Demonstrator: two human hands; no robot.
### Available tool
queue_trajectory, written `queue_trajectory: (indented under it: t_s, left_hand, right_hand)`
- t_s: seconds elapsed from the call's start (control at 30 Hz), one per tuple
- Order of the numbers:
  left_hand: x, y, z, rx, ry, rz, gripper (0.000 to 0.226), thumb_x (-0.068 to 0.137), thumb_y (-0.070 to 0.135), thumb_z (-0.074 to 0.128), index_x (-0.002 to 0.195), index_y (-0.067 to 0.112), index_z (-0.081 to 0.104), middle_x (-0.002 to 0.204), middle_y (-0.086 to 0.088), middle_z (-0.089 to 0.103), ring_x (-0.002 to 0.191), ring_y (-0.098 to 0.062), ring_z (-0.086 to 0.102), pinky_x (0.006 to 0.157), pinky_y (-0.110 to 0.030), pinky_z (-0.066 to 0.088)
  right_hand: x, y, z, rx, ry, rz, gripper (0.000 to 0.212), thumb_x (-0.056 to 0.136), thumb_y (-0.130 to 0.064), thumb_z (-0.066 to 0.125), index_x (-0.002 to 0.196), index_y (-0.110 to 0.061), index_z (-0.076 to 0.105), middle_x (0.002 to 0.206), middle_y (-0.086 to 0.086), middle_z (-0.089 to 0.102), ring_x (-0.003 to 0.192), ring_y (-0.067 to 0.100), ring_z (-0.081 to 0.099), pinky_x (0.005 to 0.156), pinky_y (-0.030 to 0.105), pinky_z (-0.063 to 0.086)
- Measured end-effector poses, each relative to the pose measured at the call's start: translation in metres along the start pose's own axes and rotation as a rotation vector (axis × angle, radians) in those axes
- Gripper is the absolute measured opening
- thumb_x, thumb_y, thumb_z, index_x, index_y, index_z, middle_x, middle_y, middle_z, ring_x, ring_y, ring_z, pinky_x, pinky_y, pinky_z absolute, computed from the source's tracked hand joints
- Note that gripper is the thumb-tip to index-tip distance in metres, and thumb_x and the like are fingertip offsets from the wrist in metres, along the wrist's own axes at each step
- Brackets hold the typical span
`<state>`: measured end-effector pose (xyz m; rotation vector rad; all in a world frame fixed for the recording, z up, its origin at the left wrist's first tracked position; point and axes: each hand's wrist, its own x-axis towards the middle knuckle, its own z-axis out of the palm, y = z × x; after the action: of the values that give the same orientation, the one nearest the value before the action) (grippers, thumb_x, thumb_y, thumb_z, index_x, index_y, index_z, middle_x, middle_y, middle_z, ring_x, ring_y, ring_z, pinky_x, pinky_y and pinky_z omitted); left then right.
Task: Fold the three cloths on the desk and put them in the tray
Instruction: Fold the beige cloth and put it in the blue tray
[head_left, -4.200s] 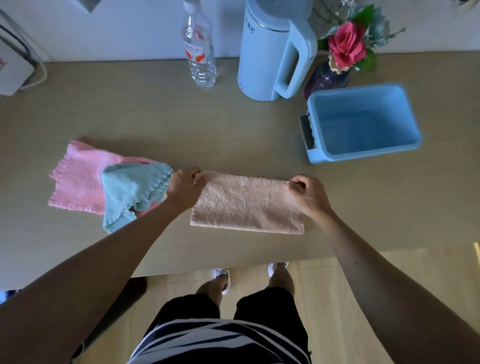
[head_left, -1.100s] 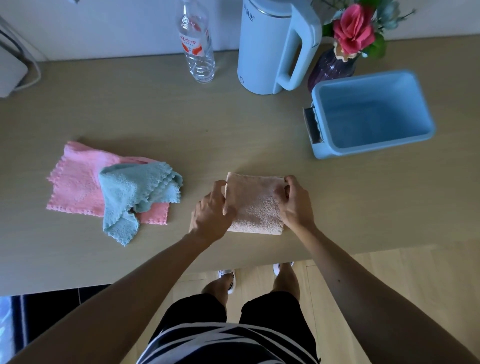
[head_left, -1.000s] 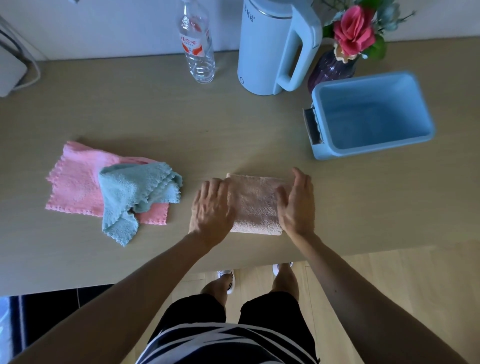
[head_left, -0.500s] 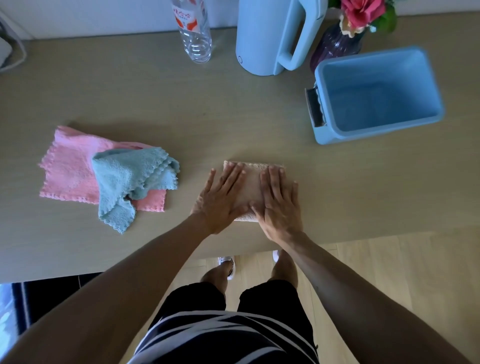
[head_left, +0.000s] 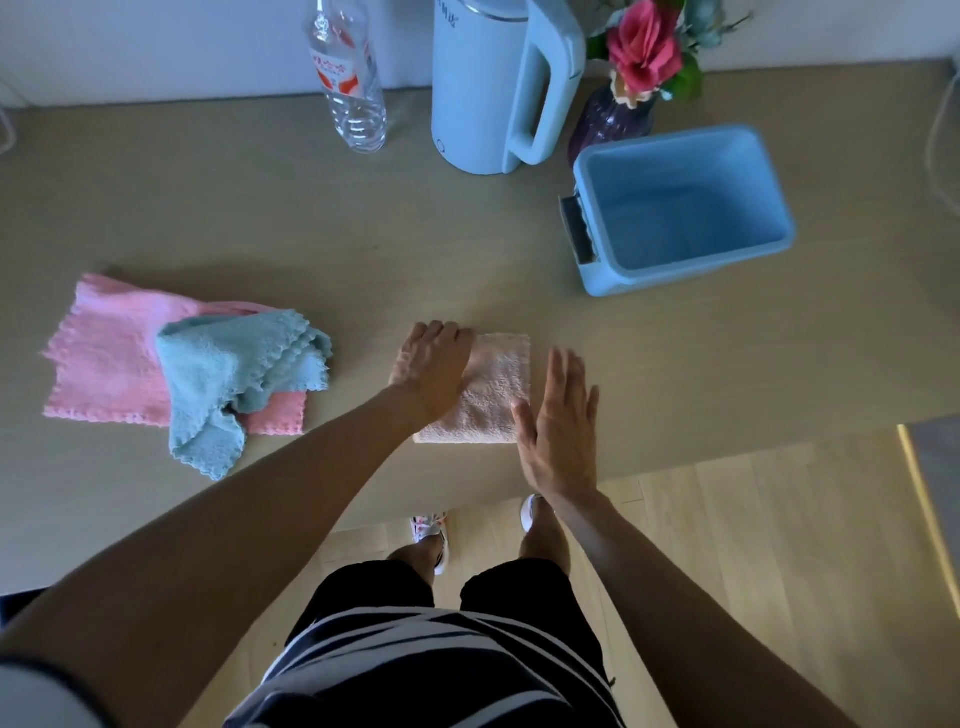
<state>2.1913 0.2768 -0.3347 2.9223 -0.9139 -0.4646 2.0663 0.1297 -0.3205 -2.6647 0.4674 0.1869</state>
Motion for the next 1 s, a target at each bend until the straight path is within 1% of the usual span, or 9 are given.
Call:
queue_trajectory:
  t_s: [0.13,0.3,0.43,0.53,0.6,0.7,0.8,0.9,1.0]
  left_hand:
    - [0.000,0.002,-0.015,-0.190,-0.176,-0.130,0.022,0.087,0.031,0.070,0.103,0.016,0.070,0.100,-0.006,0.072,0.096,-0.026,0.069,0.080,-0.034,0.051]
    - [-0.008,-0.005,-0.055,-0.534,-0.212,-0.124,0.015,0.077,0.025,0.070,0.081,0.017,0.058,0.092,-0.011,0.071,0.090,-0.033,0.068,0.063,-0.030,0.043]
    - [-0.020,-0.009,-0.093,-0.925,0.004,-0.186,0.032,0.065,0.025,0.065,0.091,0.007,0.060,0.080,-0.004,0.066,0.071,-0.024,0.059,0.060,-0.031,0.047]
    - [-0.027,-0.005,-0.123,-1.278,0.174,-0.234,0.034,0.069,0.013,0.067,0.101,0.020,0.061,0.078,0.002,0.063,0.068,-0.016,0.057,0.060,-0.038,0.053]
    - [-0.029,0.003,-0.143,-1.535,0.245,-0.208,0.046,0.072,0.009,0.069,0.116,0.022,0.062,0.091,-0.003,0.068,0.081,-0.021,0.065,0.072,-0.044,0.058]
    - [-0.026,0.021,-0.164,-1.782,0.354,-0.115,0.051,0.077,0.014,0.076,0.125,0.018,0.060,0.106,-0.006,0.069,0.096,-0.022,0.067,0.082,-0.042,0.058]
    - [-0.014,0.046,-0.180,-1.872,0.437,-0.068,0.053,0.078,0.019,0.075,0.127,0.012,0.058,0.110,-0.007,0.069,0.099,-0.020,0.066,0.085,-0.037,0.058]
    - [0.005,0.071,-0.190,-1.808,0.501,-0.121,0.040,0.083,0.017,0.069,0.122,0.014,0.061,0.104,-0.002,0.070,0.094,-0.016,0.066,0.083,-0.037,0.059]
    - [0.029,0.094,-0.195,-1.606,0.560,-0.266,0.026,0.081,0.026,0.068,0.106,0.023,0.063,0.084,0.012,0.069,0.075,-0.007,0.064,0.066,-0.032,0.055]
  right_hand:
    - [-0.003,-0.006,-0.009,0.104,0.023,0.023,0.074,0.103,-0.040,0.045,0.160,-0.009,0.009,0.166,0.015,0.018,0.154,0.029,0.015,0.125,0.049,0.016]
    - [0.001,-0.025,-0.035,0.348,0.071,-0.034,0.071,0.100,-0.024,0.057,0.157,-0.005,0.020,0.154,0.016,0.034,0.142,0.030,0.040,0.115,0.042,0.039]
    - [0.011,-0.046,-0.067,0.441,0.162,-0.131,0.069,0.097,-0.033,0.057,0.154,-0.003,0.030,0.148,0.018,0.041,0.136,0.025,0.045,0.112,0.028,0.038]
    - [0.025,-0.056,-0.096,0.573,0.233,-0.174,0.073,0.094,-0.040,0.056,0.151,-0.002,0.033,0.148,0.016,0.041,0.137,0.017,0.039,0.115,0.019,0.028]
    - [0.040,-0.058,-0.118,0.732,0.252,-0.165,0.065,0.092,-0.024,0.066,0.148,-0.007,0.036,0.147,0.007,0.042,0.136,0.014,0.041,0.114,0.025,0.030]
    - [0.061,-0.055,-0.156,1.162,0.077,-0.024,0.056,0.090,0.004,0.067,0.130,-0.030,0.048,0.129,-0.003,0.057,0.115,0.003,0.060,0.097,0.026,0.047]
    - [0.081,-0.037,-0.189,1.327,-0.066,0.030,0.047,0.089,0.006,0.066,0.107,-0.037,0.057,0.113,0.012,0.063,0.097,0.019,0.064,0.083,0.042,0.050]
    - [0.100,-0.013,-0.218,1.285,-0.095,0.011,0.038,0.087,0.006,0.066,0.104,-0.025,0.053,0.094,0.004,0.065,0.080,0.015,0.061,0.068,0.033,0.049]
    - [0.123,0.015,-0.246,1.170,-0.097,-0.031,0.031,0.087,0.009,0.063,0.096,-0.020,0.055,0.088,-0.002,0.064,0.074,0.013,0.059,0.067,0.033,0.048]
